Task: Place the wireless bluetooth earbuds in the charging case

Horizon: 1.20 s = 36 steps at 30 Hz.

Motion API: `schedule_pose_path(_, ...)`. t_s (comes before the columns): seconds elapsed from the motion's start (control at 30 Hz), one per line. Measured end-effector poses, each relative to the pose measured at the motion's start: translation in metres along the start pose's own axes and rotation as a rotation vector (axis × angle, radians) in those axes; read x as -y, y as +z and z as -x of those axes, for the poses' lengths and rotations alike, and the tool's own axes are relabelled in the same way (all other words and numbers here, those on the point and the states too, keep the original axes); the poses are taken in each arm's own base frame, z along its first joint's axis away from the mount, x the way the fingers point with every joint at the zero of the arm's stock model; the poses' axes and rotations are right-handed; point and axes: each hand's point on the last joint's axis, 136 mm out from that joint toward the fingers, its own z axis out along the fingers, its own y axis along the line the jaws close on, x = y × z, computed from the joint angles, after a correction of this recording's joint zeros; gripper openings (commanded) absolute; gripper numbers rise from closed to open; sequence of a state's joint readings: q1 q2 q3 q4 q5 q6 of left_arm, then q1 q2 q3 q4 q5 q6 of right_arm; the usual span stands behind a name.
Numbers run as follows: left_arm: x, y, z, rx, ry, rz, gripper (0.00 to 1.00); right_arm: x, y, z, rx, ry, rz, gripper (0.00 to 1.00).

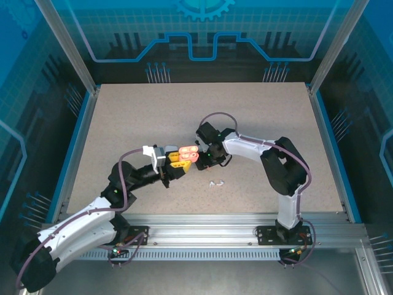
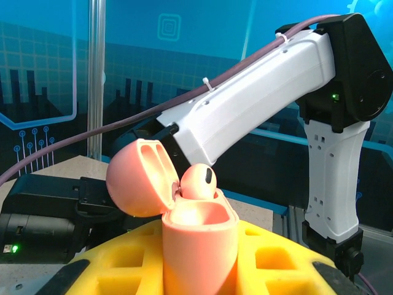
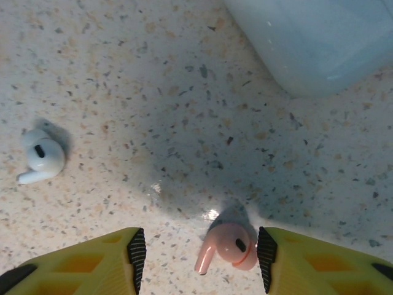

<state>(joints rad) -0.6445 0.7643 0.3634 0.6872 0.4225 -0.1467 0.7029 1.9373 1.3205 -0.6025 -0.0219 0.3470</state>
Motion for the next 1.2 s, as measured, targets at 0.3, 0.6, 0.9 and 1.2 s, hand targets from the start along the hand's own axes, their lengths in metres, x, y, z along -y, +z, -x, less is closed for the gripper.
schedule_pose_path(0.3, 0.000, 0.000, -0.001, -0.002, -0.001, 0.001, 0.00, 0.006, 0.010, -0.007, -0.043, -0.008, -0.027, 0.49)
schedule_pose_path(0.6, 0.000, 0.000, -0.001, -0.003, -0.001, 0.001, 0.00, 0.003, 0.011, -0.007, -0.057, -0.021, -0.024, 0.41)
schedule_pose_path(0.9, -0.001, 0.000, -0.003, -0.010, -0.006, 0.003, 0.00, -0.001, 0.012, -0.012, -0.078, -0.028, -0.007, 0.36)
schedule_pose_path(1.2, 0.001, -0.003, -0.001, -0.002, -0.002, 0.004, 0.00, -0.004, 0.013, -0.013, -0.086, -0.028, 0.010, 0.27)
